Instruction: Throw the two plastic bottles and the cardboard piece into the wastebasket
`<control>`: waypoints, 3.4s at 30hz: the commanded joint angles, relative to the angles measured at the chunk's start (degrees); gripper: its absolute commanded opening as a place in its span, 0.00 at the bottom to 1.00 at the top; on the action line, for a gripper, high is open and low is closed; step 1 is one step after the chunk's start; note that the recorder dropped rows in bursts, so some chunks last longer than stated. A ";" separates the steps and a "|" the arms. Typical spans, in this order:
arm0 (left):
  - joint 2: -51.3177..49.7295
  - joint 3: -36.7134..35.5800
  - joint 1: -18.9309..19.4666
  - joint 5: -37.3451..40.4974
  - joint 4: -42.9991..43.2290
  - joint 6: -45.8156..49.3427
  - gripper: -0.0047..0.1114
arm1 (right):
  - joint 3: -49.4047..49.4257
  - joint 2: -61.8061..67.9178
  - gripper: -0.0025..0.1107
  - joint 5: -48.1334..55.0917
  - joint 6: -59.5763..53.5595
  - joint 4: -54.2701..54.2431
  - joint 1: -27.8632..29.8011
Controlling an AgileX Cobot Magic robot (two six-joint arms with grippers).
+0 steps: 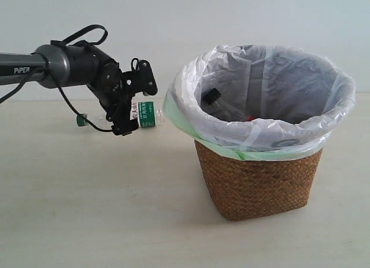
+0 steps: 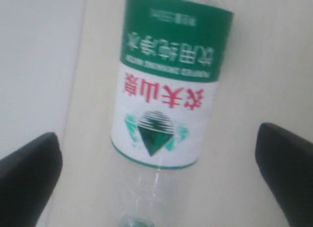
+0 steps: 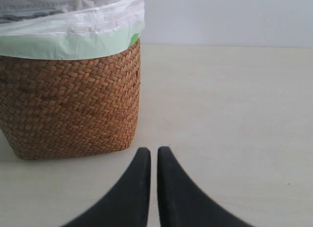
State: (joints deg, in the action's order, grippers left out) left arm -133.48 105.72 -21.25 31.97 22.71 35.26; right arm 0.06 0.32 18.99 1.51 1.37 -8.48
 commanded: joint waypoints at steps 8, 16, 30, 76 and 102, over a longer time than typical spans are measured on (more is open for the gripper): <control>-5.34 0.17 1.31 -6.52 -6.42 13.06 0.96 | -0.06 -0.32 0.04 -0.54 -0.20 0.46 -0.08; -7.17 0.17 1.40 -11.10 -4.64 9.70 0.85 | -0.06 -0.32 0.04 -0.54 -0.20 0.46 -0.08; -3.81 0.17 1.28 3.21 -4.13 4.44 0.07 | -0.06 -0.32 0.04 -0.54 -0.20 0.46 -0.08; 30.79 3.81 -1.28 20.61 -70.05 -1.56 0.19 | -0.06 -0.32 0.04 -0.54 -0.20 0.46 -0.08; 30.05 10.84 -7.88 21.49 -45.44 -9.77 0.14 | -0.06 -0.32 0.04 -0.54 -0.20 0.46 -0.08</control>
State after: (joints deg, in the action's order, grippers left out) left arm -104.45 116.58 -29.18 51.37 -24.89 25.53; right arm 0.06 0.32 18.99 1.51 1.37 -8.48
